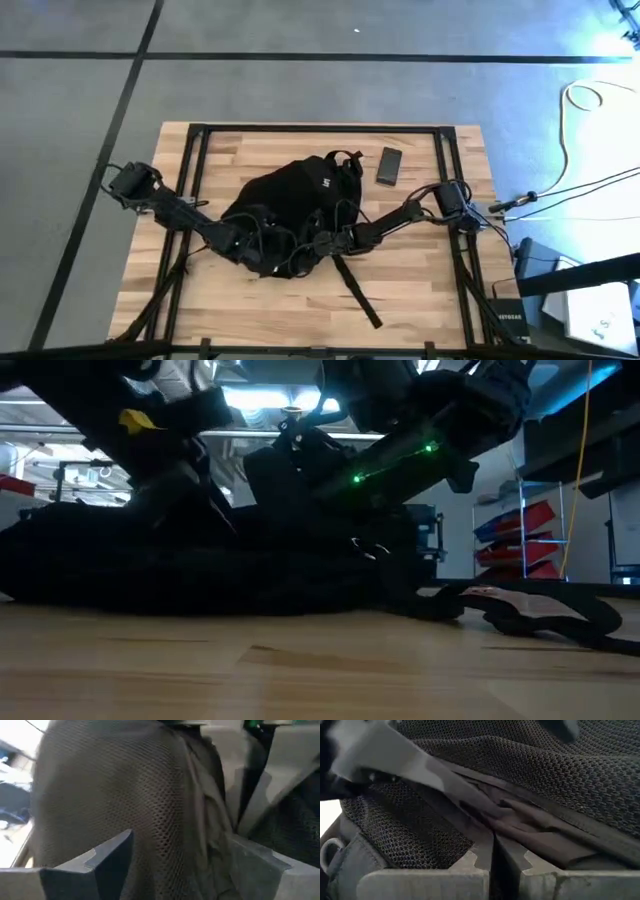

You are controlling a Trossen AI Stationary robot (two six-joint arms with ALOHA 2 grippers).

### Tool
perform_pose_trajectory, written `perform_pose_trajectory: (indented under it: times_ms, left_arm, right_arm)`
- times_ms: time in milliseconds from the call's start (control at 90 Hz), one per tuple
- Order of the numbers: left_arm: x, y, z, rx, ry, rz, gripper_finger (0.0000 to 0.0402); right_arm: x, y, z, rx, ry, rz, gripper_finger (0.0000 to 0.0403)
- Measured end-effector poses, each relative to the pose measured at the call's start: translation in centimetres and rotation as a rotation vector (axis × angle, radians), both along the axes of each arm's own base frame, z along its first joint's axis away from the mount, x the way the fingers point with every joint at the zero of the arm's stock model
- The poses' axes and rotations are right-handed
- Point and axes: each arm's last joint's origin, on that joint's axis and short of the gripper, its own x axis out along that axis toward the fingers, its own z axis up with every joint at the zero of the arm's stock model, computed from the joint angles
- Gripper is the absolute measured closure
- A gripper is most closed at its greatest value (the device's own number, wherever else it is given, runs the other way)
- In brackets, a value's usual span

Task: Unpack backpack
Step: Adjust the black bag

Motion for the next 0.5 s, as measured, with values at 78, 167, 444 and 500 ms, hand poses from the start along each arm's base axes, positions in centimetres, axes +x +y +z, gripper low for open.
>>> perform_pose_trajectory:
  times_ms: [78,167,444,500]
  left_arm:
    - [0.2,0.5,0.0,-0.001,0.011,0.013,0.0121]
    - [0.4,1.2,0.0,0.014,0.011,0.040,0.0121]
    - [0.9,2.4,-0.7,0.033,0.034,0.079,0.0121]
    - [0.9,2.4,-0.9,0.047,0.045,0.079,0.0121]
  right_arm:
    - [0.0,0.0,0.0,0.000,0.000,0.000,0.0403]
    - [0.0,0.0,0.0,0.000,-0.001,0.000,0.0403]
    - [0.0,0.0,0.0,-0.001,0.000,0.000,0.0403]
    - [0.0,0.0,0.0,-0.002,0.002,0.000,0.0403]
